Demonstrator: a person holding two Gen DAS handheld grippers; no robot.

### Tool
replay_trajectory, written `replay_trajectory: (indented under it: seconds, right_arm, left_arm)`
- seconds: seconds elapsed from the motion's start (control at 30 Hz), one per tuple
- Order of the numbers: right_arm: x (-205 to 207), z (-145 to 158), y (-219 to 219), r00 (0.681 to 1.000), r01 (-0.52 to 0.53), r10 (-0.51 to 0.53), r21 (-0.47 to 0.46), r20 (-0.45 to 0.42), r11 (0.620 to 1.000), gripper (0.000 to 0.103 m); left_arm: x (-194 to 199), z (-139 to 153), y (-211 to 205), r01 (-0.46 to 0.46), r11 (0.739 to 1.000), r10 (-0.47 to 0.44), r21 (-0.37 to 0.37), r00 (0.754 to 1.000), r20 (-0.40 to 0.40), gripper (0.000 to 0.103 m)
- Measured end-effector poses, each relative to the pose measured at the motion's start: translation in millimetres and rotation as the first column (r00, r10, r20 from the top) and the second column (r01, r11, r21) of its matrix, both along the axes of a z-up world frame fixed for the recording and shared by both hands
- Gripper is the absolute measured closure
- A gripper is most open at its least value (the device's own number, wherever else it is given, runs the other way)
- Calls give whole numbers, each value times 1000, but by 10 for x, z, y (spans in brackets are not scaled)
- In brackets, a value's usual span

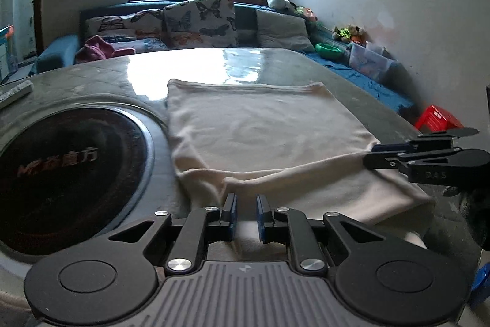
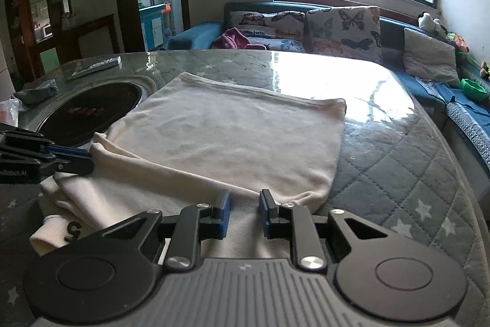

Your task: Fold clothes

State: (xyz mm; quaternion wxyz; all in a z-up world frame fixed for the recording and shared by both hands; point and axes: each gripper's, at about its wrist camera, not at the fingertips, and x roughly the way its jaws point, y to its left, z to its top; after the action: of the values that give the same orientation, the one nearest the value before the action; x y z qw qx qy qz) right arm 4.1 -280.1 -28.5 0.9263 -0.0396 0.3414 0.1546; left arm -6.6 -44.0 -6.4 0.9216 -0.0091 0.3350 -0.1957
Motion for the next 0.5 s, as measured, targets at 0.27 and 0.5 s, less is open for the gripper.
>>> replay_trajectory:
  seconds: [0.27, 0.5]
  right_arm:
    - [-166, 22, 137, 999, -49, 49, 7, 7, 999, 79]
    - [-434, 70, 103, 998, -62, 62, -24, 17, 998, 71]
  left_arm:
    - [39, 42, -193, 44, 999, -44, 0, 999, 23, 74]
    - [-22, -25, -152, 67, 998, -67, 19, 998, 17, 68]
